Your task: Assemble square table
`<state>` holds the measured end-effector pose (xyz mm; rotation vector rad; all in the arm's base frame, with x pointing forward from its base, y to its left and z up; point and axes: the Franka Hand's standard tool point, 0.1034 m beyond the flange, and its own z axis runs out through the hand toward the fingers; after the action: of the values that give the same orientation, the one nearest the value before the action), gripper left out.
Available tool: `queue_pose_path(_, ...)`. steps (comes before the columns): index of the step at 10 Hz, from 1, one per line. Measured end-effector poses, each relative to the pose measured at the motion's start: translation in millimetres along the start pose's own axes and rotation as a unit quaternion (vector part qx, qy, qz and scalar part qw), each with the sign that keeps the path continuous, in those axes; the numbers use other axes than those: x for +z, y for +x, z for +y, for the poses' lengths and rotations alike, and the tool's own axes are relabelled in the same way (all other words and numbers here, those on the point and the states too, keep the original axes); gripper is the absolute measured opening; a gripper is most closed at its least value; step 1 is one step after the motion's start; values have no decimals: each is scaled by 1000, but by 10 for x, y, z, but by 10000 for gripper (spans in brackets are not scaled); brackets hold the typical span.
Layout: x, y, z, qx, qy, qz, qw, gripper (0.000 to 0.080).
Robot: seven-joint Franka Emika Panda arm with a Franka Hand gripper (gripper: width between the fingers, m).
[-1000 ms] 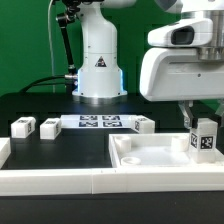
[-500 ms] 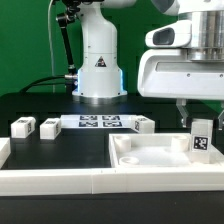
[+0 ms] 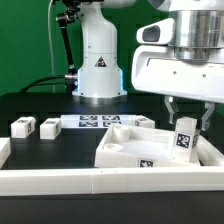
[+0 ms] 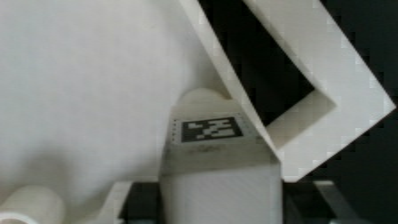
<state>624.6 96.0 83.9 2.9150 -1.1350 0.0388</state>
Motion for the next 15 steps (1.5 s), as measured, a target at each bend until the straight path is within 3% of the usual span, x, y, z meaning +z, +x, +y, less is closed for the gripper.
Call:
queue_pose_path(2, 2, -14, -10, -7, 0, -1, 1000, 551)
queue_pose_path(3, -26, -48, -36, -49, -5, -8, 999, 551)
queue_pose_path(4, -64, -51, -63, -74, -2, -8, 997, 628)
queue_pose_path(8, -82, -61, -5, -213, -10, -22, 977, 649)
queue_pose_path(9, -68, -65, 21, -227, -16, -31, 973, 649)
queue_pose_path(13, -55, -73, 18, -233, -17, -30, 972, 649)
queue_pose_path(15, -29, -90, 57, -316, -17, -38, 948, 649)
